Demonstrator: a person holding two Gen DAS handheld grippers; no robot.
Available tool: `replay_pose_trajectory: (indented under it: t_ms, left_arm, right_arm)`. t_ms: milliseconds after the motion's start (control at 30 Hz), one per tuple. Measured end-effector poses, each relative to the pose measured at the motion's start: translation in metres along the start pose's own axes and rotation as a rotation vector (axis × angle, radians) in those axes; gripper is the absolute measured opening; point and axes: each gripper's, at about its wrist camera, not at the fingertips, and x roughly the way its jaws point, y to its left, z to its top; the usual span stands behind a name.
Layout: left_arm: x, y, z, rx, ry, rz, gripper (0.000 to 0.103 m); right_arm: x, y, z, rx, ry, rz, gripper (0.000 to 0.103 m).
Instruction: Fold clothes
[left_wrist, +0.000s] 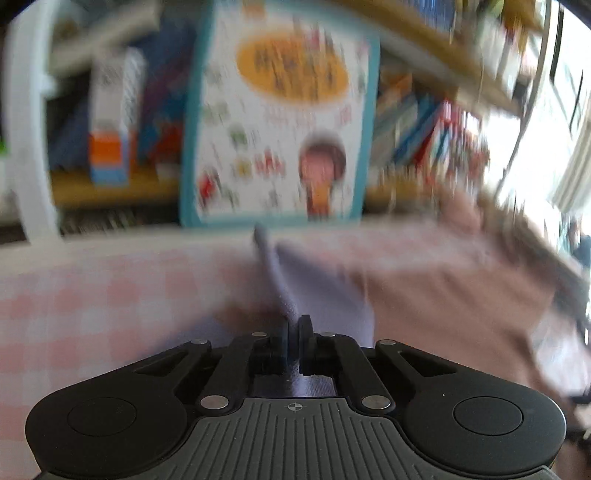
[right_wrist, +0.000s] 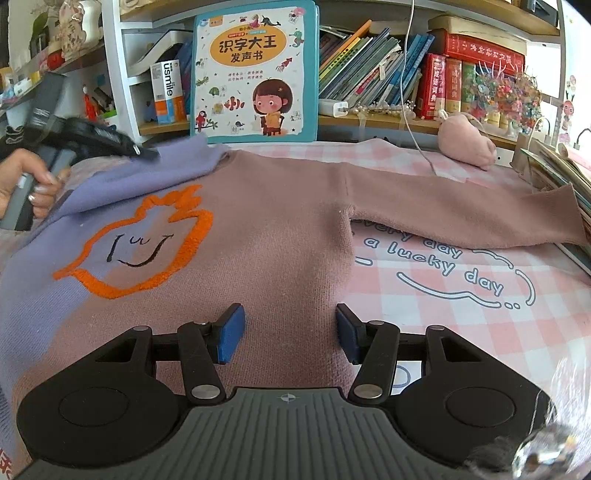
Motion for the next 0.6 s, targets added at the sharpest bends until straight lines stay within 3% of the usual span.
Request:
replay_pose_trajectory:
  t_ms: [167,300,400,533,600]
  left_arm:
    - [-0.102,0.012,0.013,-0.036,-0.304,0.093,0.004]
    - [-0.185,0.042,-0.001,-0.052,-0.431,0.3,0.004]
    - [-0.227,0.073,-0.025,-0.112,-0.415,0.469,0.006]
    - [-0.239,0.115,-0.066,-0.252,-0.22,0.661,0.025]
    - [-0.245,0.123,-0.088,-0.31,-0.183,0.709,0.026]
  right_arm:
    - [0.0,0.002,0.002,0.005,0.01,-0.014,0.051]
    - [0.0,0.001,0.004,0.018,0.025,-0.022,0.051]
    - [0.0,0.006,0.007,0.026,0.05,-0.025,0.052]
    - [0.0,0.017,0.01,0.003,0.085,0.02,0.053]
    - [0.001,0.021,0.01,-0.009,0.091,0.026,0.053]
